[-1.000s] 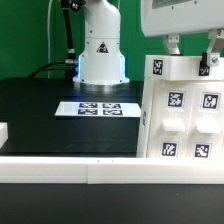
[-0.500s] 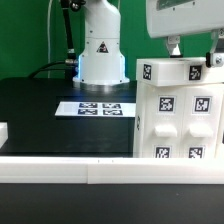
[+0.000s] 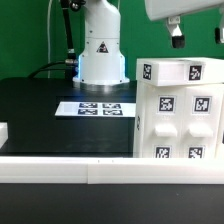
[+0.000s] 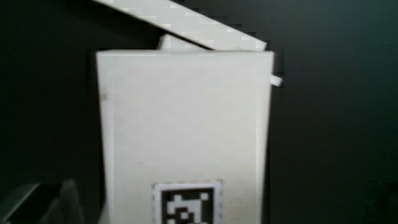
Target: Assemble cabinet
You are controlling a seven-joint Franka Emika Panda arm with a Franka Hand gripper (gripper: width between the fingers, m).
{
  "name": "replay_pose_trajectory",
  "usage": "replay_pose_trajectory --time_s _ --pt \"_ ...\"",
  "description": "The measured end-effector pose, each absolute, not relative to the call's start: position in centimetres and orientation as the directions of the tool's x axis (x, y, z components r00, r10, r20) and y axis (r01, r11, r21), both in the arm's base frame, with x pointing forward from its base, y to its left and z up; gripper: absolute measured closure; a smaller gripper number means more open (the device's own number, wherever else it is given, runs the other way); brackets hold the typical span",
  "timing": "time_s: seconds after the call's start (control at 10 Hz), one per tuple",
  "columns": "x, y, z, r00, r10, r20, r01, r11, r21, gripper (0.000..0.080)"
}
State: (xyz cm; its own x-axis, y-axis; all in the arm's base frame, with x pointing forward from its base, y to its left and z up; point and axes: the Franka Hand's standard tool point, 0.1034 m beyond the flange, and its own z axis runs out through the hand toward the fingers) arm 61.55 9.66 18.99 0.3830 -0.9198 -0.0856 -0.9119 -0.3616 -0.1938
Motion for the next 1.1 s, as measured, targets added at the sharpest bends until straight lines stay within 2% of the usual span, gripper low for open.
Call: replay_pose_trajectory --time_s 0.1,0.3,0.5,0.7,0.9,1.1 --pt "61.6 9.7 19.0 0.365 -0.925 -0.105 -0.919 -0.34 -0.2 0.0002" --pt "61.6 9.9 18.8 0.423 -0.902 -0.087 -0.895 -0.4 -0.2 0.0002" --pt "61.5 10.5 18.7 0.649 -0.761 -0.004 -0.747 -0.636 -0.191 0.0002" --pt "61.6 10.9 18.8 0.795 -0.605 0.031 -0.591 -0.786 -0.183 0.0002" --pt "61.9 11.0 18.6 0.915 -0.402 0.04 -0.39 -0.906 -0.165 0.0002" --pt "62.0 10.7 18.5 0.961 -0.269 0.068 -0.256 -0.954 -0.155 0.0002"
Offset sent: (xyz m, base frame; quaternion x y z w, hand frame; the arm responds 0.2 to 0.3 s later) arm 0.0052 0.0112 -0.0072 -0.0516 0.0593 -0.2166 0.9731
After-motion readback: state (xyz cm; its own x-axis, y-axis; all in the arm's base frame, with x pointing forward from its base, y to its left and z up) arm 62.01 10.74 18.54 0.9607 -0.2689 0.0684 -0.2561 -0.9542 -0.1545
